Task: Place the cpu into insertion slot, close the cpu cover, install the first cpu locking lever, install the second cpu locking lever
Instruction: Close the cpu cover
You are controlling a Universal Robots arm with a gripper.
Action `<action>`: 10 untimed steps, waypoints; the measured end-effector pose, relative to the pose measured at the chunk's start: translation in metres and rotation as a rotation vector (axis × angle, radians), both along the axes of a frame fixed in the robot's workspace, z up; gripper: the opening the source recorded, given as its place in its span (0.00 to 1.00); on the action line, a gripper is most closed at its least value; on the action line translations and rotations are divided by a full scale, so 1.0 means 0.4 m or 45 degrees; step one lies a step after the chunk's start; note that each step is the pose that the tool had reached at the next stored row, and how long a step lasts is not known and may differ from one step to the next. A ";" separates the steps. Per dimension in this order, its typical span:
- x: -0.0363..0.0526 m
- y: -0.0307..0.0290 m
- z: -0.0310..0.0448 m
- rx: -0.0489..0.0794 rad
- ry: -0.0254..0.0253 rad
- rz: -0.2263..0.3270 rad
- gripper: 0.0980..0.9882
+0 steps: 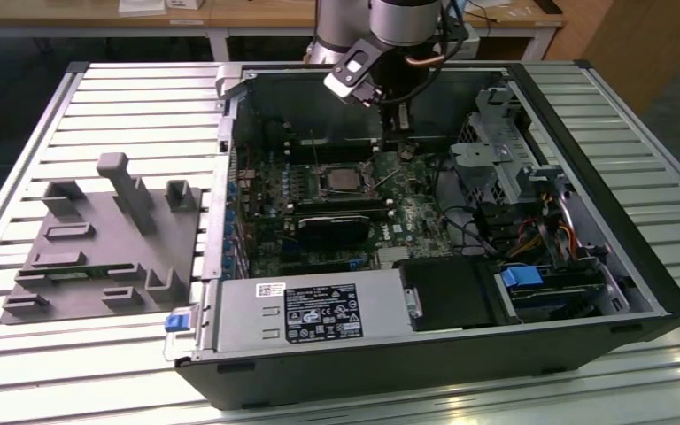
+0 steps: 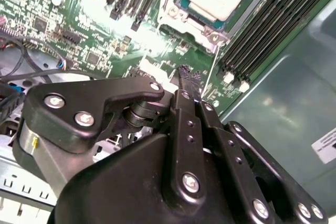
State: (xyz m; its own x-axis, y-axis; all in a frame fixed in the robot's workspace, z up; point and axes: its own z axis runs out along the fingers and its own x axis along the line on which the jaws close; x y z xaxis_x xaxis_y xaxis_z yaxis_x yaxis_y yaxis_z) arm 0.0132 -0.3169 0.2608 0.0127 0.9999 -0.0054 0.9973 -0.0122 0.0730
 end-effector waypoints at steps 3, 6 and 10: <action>0.015 0.000 0.000 0.000 0.0003 0.000 0.00; 0.032 0.001 0.000 0.000 0.0007 0.000 0.00; 0.056 0.002 0.000 0.000 0.0013 0.000 0.00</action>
